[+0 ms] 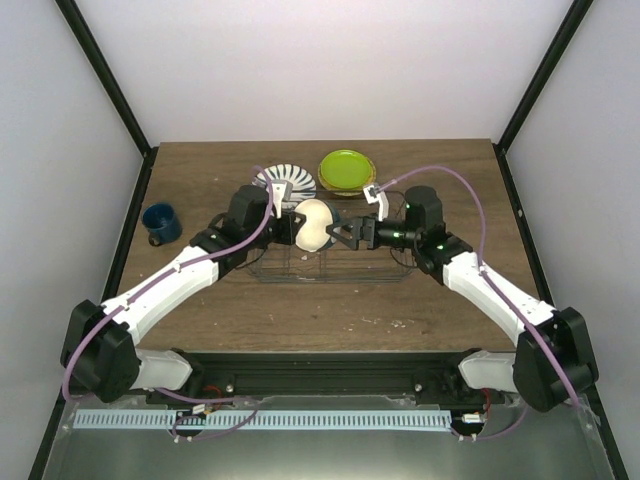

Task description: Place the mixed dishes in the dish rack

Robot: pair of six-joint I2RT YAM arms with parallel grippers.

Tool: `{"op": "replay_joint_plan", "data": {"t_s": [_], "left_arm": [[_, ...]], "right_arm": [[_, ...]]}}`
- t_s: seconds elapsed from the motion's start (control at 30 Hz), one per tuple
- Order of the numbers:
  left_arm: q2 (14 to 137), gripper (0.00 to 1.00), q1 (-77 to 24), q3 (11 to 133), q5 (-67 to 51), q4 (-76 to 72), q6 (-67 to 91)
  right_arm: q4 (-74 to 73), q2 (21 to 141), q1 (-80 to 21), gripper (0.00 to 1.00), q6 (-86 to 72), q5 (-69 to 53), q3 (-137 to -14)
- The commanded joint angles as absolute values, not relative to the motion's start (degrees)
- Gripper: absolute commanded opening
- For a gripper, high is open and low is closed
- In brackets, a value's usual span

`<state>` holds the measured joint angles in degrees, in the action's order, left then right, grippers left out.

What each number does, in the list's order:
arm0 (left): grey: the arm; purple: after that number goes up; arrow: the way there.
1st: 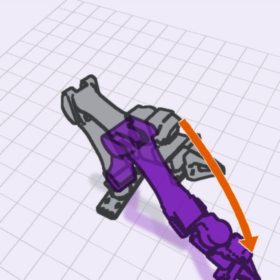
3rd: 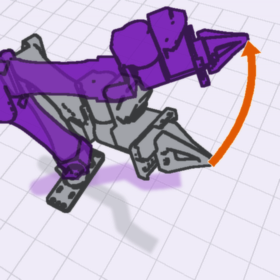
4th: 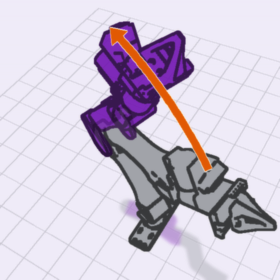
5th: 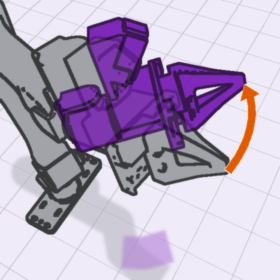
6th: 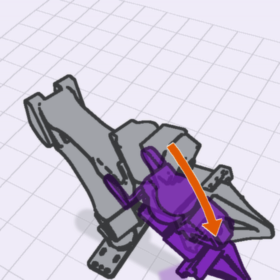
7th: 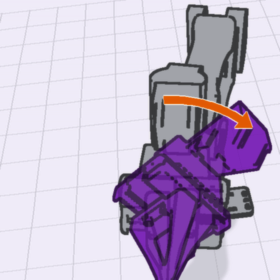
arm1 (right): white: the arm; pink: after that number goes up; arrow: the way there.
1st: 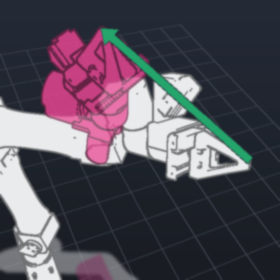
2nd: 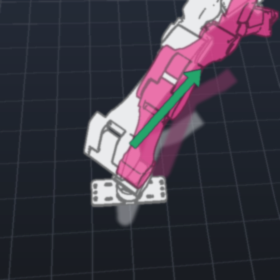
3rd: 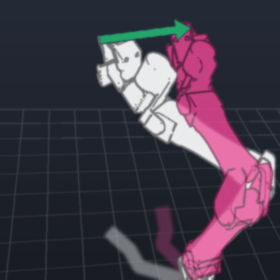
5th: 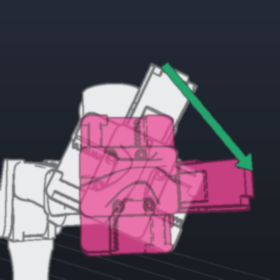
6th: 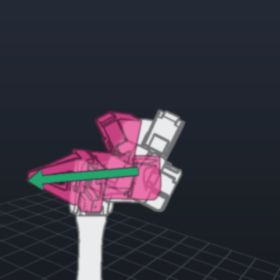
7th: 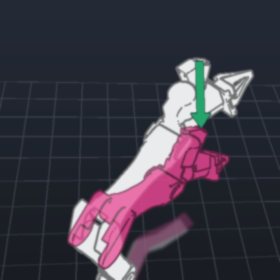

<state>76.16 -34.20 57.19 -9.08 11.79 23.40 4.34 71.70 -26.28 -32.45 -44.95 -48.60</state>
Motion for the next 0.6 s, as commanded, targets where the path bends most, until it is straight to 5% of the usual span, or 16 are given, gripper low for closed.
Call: {"op": "replay_joint_plan", "data": {"t_s": [0.0,0.57], "left_arm": [[74.4,0.00,-34.7,58.9,-9.1,7.2,24.0],[73.2,0.00,-36.8,58.3,-10.9,7.0,24.6]], "right_arm": [[5.8,72.4,-27.0,1.00,-32.3,-44.9,-47.8],[15.7,74.5,-27.7,1.00,-35.3,-48.7,-45.1]]}}
